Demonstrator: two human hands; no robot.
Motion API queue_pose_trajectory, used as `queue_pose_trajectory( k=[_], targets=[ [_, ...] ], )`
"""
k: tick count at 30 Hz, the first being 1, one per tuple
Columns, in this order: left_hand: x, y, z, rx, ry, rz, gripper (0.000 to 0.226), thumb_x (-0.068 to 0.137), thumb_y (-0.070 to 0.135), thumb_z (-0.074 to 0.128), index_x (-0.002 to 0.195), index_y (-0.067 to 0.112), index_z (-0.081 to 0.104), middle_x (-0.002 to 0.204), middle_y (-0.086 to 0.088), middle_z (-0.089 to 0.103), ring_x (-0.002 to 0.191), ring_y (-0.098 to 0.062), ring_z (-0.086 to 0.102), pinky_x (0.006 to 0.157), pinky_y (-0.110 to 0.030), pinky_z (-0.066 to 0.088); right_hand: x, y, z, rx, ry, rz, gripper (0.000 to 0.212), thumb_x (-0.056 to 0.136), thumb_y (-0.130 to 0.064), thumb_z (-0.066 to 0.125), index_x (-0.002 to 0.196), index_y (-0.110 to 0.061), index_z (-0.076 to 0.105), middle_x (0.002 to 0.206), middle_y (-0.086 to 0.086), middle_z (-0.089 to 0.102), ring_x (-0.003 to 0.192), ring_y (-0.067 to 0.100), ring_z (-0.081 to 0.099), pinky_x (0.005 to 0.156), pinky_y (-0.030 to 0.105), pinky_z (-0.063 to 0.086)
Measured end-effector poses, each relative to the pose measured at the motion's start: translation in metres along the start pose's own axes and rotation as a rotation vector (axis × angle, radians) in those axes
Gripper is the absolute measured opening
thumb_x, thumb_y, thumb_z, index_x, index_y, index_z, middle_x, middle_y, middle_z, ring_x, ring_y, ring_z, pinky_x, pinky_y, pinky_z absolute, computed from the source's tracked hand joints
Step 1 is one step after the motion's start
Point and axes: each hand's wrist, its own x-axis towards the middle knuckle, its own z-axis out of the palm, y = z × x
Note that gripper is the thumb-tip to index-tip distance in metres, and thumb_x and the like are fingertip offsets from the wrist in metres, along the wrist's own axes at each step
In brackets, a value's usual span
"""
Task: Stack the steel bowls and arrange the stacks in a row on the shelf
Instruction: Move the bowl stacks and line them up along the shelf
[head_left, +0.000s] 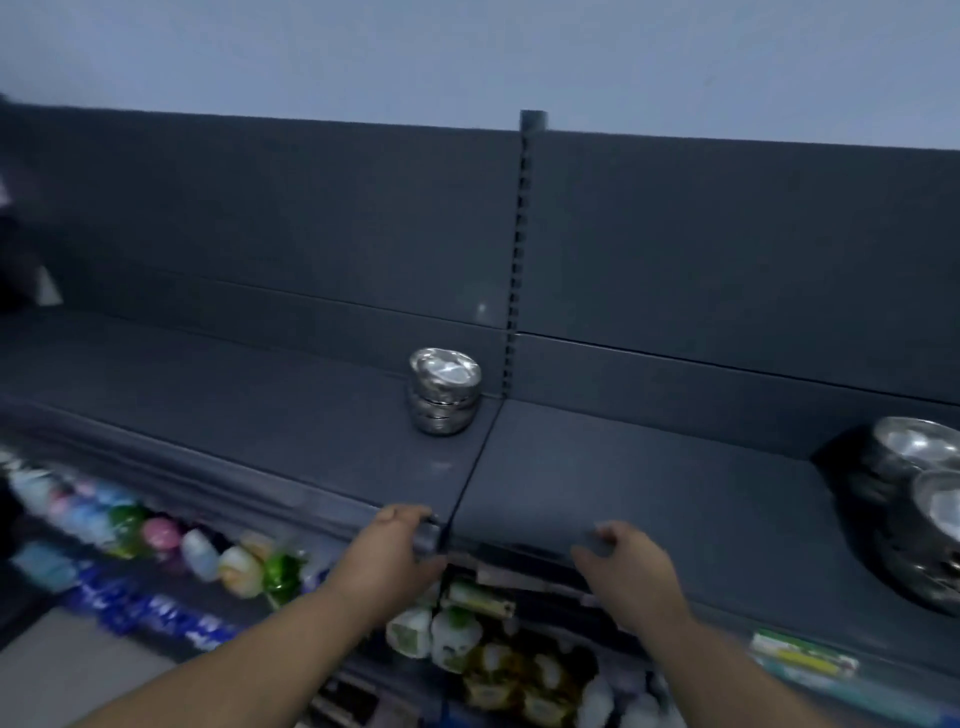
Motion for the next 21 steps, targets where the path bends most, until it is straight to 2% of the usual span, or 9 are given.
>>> queue_pose_trajectory(
  k=[1, 4, 5, 8, 13, 18, 21],
  targets=[
    [-0.002, -0.018, -0.013, 0.005, 0.012, -0.029, 0.064, 0.086, 0.044, 0.065, 0.142, 0.025, 0.039, 0.146, 0.001, 0.037, 0.121, -0.015, 0.051, 0.098, -0.022, 0.041, 0.000, -0.016, 0.016, -0.008, -0.030, -0.028, 0.030, 0.092, -0.032, 0.059, 0.112, -0.011, 0.063, 0.087, -0.006, 0.058, 0.073, 0.008, 0.053, 0.058, 0.025, 0.041],
    [-0.003, -0.066, -0.043, 0.004, 0.043, -0.081, 0.068, 0.087, 0.046, 0.063, 0.145, 0.025, 0.034, 0.150, 0.002, 0.033, 0.130, -0.016, 0.043, 0.102, -0.022, 0.038, 0.004, -0.061, 0.056, -0.051, -0.125, -0.079, 0.047, 0.091, -0.043, 0.058, 0.133, -0.021, 0.053, 0.128, -0.001, 0.056, 0.110, 0.017, 0.056, 0.079, 0.021, 0.040],
    [-0.001, -0.077, -0.050, 0.008, 0.054, -0.091, 0.068, 0.087, 0.046, 0.062, 0.146, 0.025, 0.034, 0.150, 0.002, 0.033, 0.131, -0.016, 0.042, 0.102, -0.022, 0.037, 0.007, -0.072, 0.066, -0.048, -0.151, -0.091, 0.051, 0.090, -0.044, 0.059, 0.136, -0.022, 0.050, 0.134, -0.001, 0.054, 0.115, 0.018, 0.055, 0.083, 0.021, 0.040],
    [0.012, -0.101, -0.067, 0.011, 0.072, -0.111, 0.067, 0.088, 0.046, 0.061, 0.146, 0.027, 0.032, 0.150, 0.002, 0.032, 0.130, -0.014, 0.043, 0.100, -0.020, 0.035, 0.020, -0.099, 0.087, -0.018, -0.182, -0.125, 0.052, 0.089, -0.045, 0.062, 0.134, -0.022, 0.051, 0.136, 0.001, 0.054, 0.114, 0.019, 0.056, 0.088, 0.027, 0.047],
    [0.056, -0.114, -0.079, 0.002, 0.098, -0.110, 0.066, 0.088, 0.045, 0.061, 0.145, 0.024, 0.034, 0.149, 0.002, 0.032, 0.131, -0.015, 0.041, 0.099, -0.018, 0.035, 0.061, -0.119, 0.101, 0.021, -0.189, -0.117, 0.057, 0.090, -0.047, 0.061, 0.139, -0.021, 0.046, 0.141, 0.001, 0.050, 0.120, 0.021, 0.054, 0.092, 0.030, 0.045],
    [0.112, -0.108, -0.088, -0.022, 0.108, -0.103, 0.067, 0.088, 0.046, 0.061, 0.145, 0.021, 0.035, 0.149, 0.000, 0.034, 0.133, -0.016, 0.039, 0.105, -0.020, 0.030, 0.115, -0.131, 0.102, 0.104, -0.133, -0.068, 0.056, 0.086, -0.049, 0.064, 0.132, -0.019, 0.052, 0.135, 0.002, 0.056, 0.120, 0.020, 0.055, 0.093, 0.027, 0.042],
    [0.145, -0.101, -0.092, -0.039, 0.122, -0.079, 0.064, 0.087, 0.044, 0.063, 0.142, 0.021, 0.039, 0.147, -0.001, 0.037, 0.133, -0.015, 0.040, 0.105, -0.019, 0.029, 0.141, -0.139, 0.102, 0.155, -0.101, -0.036, 0.060, 0.088, -0.054, 0.059, 0.134, -0.016, 0.051, 0.136, 0.004, 0.057, 0.123, 0.021, 0.054, 0.099, 0.030, 0.042]
  ],
)
